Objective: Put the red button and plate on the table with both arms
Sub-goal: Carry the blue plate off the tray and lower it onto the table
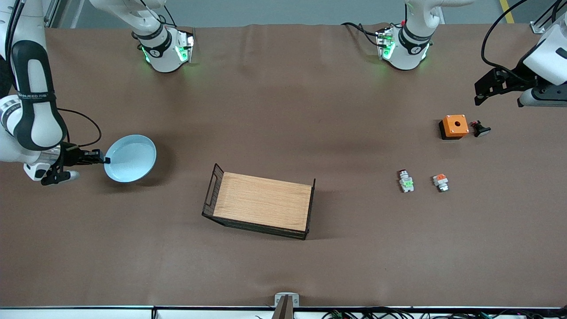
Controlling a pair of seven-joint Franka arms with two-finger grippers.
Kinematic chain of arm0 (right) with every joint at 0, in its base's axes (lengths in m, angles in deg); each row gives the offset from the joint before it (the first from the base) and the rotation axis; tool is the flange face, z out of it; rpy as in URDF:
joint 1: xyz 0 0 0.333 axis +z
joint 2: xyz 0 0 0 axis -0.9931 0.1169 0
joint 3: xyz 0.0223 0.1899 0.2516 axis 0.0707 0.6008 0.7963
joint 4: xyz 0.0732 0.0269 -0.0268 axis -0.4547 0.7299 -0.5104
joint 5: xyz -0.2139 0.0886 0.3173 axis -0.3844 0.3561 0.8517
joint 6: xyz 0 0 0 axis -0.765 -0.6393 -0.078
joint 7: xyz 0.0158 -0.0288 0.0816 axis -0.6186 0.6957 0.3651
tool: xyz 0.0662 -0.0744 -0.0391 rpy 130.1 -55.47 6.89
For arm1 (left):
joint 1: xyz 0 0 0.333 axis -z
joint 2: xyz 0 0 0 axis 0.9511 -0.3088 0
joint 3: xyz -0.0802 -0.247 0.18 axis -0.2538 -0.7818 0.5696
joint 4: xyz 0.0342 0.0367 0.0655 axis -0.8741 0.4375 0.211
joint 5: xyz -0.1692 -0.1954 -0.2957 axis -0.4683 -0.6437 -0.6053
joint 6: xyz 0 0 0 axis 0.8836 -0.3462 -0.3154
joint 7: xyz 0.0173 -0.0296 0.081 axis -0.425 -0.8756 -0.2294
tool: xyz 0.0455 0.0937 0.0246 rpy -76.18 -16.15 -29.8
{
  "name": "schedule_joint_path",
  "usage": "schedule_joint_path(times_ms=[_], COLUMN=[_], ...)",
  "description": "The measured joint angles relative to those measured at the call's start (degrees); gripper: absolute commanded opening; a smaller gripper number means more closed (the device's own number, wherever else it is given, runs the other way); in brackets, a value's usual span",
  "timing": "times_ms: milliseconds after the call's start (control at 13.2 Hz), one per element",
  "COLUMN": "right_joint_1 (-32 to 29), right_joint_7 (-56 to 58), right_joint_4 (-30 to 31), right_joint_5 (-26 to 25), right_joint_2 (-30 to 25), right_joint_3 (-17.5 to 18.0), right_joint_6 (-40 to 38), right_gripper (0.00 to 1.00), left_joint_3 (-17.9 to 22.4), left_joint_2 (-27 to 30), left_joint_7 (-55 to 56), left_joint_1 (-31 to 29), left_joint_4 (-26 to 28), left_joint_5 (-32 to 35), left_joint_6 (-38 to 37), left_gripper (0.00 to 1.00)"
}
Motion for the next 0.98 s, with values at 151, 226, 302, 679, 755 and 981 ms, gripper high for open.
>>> schedule_joint_path(times_ms=[151, 226, 302, 679, 755, 981], right_joint_1=[0.0, 0.0, -0.2, -0.7, -0.7, -0.7], right_joint_7=[0.3, 0.4, 0.6, 2.3, 2.4, 2.5], right_joint_4=[0.0, 0.0, 0.0, 0.0, 0.0, 0.0], right_joint_5=[-0.7, -0.7, -0.7, -0.4, 0.0, 0.7], right_joint_2=[1.4, 2.3, 3.4, 8.0, 8.3, 8.8], right_joint_3=[0.0, 0.0, 0.0, 0.1, 0.1, 0.1], right_joint_6=[1.6, 2.3, 3.4, 6.9, 7.1, 7.4], right_gripper=[0.01, 0.01, 0.01, 0.03, 0.05, 0.08], left_joint_3=[-0.2, -0.3, -0.3, -0.4, -0.4, -0.4], left_joint_2=[0.0, 0.0, 0.0, 0.1, 0.1, 0.1], left_joint_7=[0.0, 0.0, 0.0, 0.0, 0.1, 0.6], left_joint_1=[0.0, 0.0, 0.0, 0.0, 0.0, 0.0], left_joint_4=[0.0, 0.0, 0.0, 0.0, 0.0, 0.0], left_joint_5=[-0.1, -0.4, -0.7, -1.1, -1.1, -1.2], left_joint_6=[0.1, 0.1, 0.2, 0.2, 0.2, 0.2], left_gripper=[1.00, 1.00, 1.00, 1.00, 1.00, 1.00])
